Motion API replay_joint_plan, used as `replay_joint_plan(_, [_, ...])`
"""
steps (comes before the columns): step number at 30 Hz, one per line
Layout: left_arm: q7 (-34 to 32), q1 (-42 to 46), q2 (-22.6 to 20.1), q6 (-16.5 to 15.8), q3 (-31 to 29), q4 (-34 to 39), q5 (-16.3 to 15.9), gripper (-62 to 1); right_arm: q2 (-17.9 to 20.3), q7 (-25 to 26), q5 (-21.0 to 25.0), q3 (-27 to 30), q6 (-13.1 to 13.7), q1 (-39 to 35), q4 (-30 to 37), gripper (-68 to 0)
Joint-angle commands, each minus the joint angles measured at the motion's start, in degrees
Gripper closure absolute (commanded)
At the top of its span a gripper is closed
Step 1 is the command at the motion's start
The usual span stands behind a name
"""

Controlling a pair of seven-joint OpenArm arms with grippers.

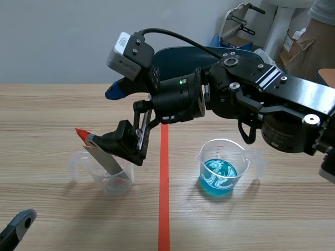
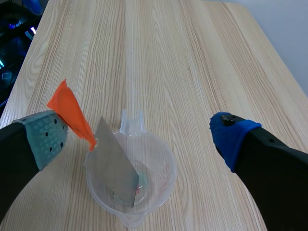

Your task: Do the redox reaction experiment

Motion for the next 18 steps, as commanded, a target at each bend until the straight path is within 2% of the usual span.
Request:
replay_joint_plan(1, [-1.0,0.1,0.1,0.2,-0.2,0.3,-0.3,-62.3,-0.3,1.0,0.7,0.2,0.4,1.0,0.7,-65.3])
replay_joint_plan(3, [-1.0,0.1,0.1,0.2,-0.2,0.3,-0.3,-62.3,-0.3,1.0,0.7,0.2,0.4,1.0,0.7,-67.9])
replay_joint_plan(18, [-1.0,0.1,0.1,0.2,-0.2,0.3,-0.3,-62.3,-0.3,1.0,0.6,0.2,0.4,1.0,0.7,-67.9])
